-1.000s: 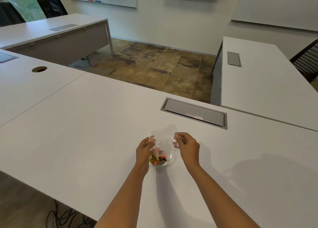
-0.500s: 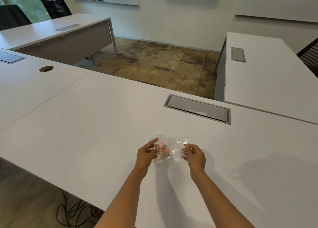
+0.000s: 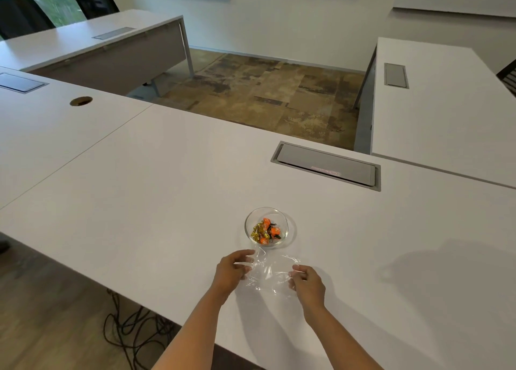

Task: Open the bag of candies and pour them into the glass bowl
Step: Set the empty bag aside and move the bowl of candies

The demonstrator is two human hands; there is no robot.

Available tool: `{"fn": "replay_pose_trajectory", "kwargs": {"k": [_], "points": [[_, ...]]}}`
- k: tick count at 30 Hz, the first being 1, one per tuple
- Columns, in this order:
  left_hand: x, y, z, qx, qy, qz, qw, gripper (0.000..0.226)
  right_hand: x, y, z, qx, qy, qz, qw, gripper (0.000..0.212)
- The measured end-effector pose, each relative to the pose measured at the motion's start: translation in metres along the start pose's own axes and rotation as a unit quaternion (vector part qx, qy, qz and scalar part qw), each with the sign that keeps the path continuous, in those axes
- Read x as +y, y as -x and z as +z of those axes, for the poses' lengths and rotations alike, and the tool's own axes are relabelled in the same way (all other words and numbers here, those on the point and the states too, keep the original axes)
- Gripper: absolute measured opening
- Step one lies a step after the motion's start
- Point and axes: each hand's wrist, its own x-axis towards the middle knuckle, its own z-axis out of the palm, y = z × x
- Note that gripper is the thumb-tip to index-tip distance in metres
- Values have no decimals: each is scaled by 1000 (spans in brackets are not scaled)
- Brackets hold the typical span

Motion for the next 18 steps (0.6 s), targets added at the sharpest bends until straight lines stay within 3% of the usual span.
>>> {"fn": "replay_pose_trajectory", "kwargs": {"k": [7,18], "points": [[-14,-9,-3,107,-69,-6,992,39,11,-4,20,-1,93,-45,995,15],[-19,-21,-1,139,-132,10,981,46,18,-7,35,25,216,-125,968,25]]}}
